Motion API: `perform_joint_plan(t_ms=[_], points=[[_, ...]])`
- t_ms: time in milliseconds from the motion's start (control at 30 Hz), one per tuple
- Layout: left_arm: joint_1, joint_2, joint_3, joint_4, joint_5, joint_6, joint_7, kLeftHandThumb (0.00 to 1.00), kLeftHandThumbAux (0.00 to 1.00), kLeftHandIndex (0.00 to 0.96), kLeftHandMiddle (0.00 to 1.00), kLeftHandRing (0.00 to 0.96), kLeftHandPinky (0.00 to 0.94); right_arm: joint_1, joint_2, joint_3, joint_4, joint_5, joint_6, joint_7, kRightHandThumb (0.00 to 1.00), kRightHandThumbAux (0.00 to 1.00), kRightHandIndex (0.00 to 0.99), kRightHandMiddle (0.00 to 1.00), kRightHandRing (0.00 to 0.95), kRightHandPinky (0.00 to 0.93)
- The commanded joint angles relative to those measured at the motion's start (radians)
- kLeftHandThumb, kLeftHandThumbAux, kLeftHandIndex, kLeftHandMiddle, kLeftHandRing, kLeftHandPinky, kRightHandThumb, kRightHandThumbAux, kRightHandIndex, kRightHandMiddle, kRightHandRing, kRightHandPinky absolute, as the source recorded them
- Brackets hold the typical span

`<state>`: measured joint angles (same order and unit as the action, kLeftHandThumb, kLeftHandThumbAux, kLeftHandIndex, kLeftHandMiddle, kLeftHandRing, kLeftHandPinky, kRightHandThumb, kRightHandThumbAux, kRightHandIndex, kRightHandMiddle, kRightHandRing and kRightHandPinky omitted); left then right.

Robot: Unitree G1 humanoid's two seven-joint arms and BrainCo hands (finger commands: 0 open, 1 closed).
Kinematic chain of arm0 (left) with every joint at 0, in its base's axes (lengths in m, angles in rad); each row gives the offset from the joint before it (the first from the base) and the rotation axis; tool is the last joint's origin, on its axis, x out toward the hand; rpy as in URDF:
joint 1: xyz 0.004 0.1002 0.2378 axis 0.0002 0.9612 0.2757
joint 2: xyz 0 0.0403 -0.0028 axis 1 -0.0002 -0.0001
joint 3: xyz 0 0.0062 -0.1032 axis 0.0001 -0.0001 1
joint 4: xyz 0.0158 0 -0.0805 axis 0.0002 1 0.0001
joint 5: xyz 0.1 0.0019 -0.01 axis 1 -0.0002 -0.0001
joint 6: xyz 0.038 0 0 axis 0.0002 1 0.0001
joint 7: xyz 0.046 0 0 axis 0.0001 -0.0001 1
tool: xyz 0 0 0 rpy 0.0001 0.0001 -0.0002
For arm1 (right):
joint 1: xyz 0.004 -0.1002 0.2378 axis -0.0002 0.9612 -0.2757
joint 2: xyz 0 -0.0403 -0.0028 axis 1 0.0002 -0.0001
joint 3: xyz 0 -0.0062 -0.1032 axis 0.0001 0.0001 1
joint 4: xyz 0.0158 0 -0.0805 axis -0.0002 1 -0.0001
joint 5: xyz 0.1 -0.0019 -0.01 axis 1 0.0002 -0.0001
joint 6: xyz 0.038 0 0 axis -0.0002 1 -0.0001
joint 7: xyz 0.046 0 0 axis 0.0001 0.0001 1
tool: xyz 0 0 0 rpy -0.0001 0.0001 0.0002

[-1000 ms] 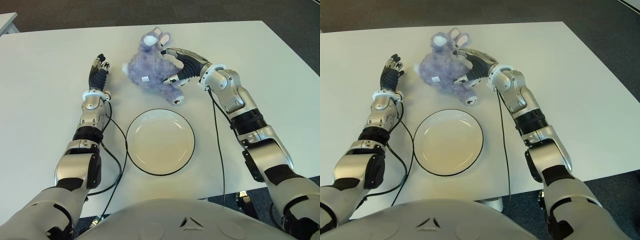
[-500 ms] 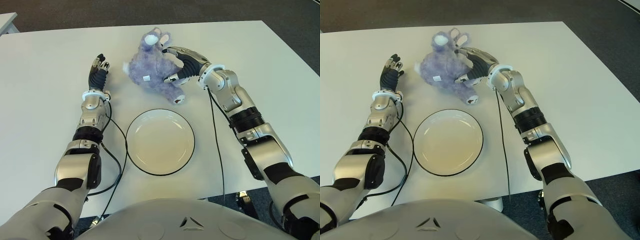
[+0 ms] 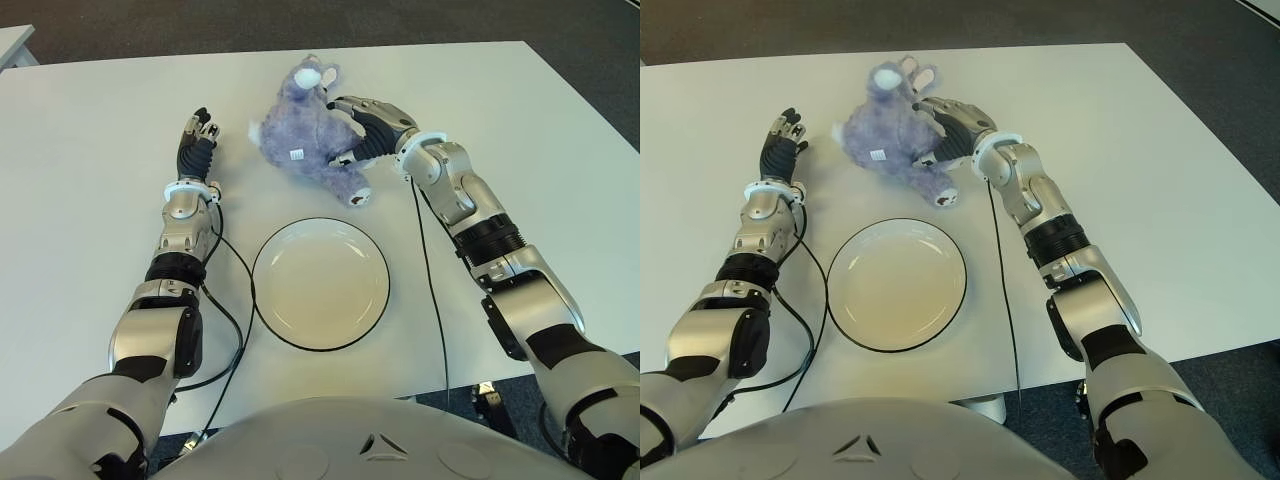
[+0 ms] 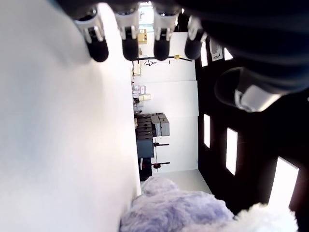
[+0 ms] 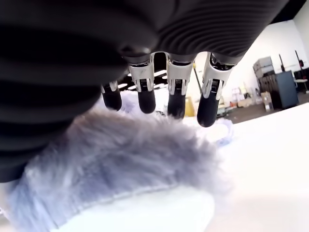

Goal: Put the doll into the plate.

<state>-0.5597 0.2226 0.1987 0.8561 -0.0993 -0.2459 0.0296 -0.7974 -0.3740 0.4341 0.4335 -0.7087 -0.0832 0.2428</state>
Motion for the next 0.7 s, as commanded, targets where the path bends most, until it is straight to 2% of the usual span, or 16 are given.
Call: perform_joint_plan(t_ms=[33, 67, 133, 433, 700], points=[[0.047, -0.009, 0.006, 0.029, -0.001, 0.040, 0.001, 0.592, 0.382, 0.000, 0.000, 0.000, 0.049, -0.010, -0.003, 0.016, 0.011, -0.031, 0.017, -0.005, 0.138, 0.537, 0.064, 0.124, 0.153, 0.228], [0.047, -0.009, 0.006, 0.028, -0.001, 0.040, 0.001, 0.590, 0.383, 0.000, 0.000, 0.000, 0.050, -0.010, -0.003, 0.016, 0.011, -0.033, 0.018, -0.007, 0.158, 0.534, 0.084, 0.159, 0.194, 0.271], [0.048, -0.010, 0.006, 0.027, 0.000, 0.039, 0.001, 0.590, 0.388, 0.000, 0.000, 0.000, 0.057, -0.007, -0.002, 0.013, 0.011, -0.036, 0.020, -0.013, 0.200, 0.529, 0.122, 0.204, 0.238, 0.296], [0.045, -0.010, 0.008, 0.032, 0.002, 0.040, 0.000, 0.598, 0.392, 0.000, 0.000, 0.000, 0.070, -0.005, 0.000, 0.007, 0.016, -0.025, 0.017, -0.013, 0.303, 0.534, 0.190, 0.284, 0.301, 0.310], [0.043, -0.012, 0.011, 0.032, 0.004, 0.044, 0.003, 0.598, 0.396, 0.000, 0.000, 0.005, 0.069, -0.006, -0.001, 0.006, 0.029, -0.021, 0.005, -0.022, 0.345, 0.535, 0.205, 0.324, 0.345, 0.358]])
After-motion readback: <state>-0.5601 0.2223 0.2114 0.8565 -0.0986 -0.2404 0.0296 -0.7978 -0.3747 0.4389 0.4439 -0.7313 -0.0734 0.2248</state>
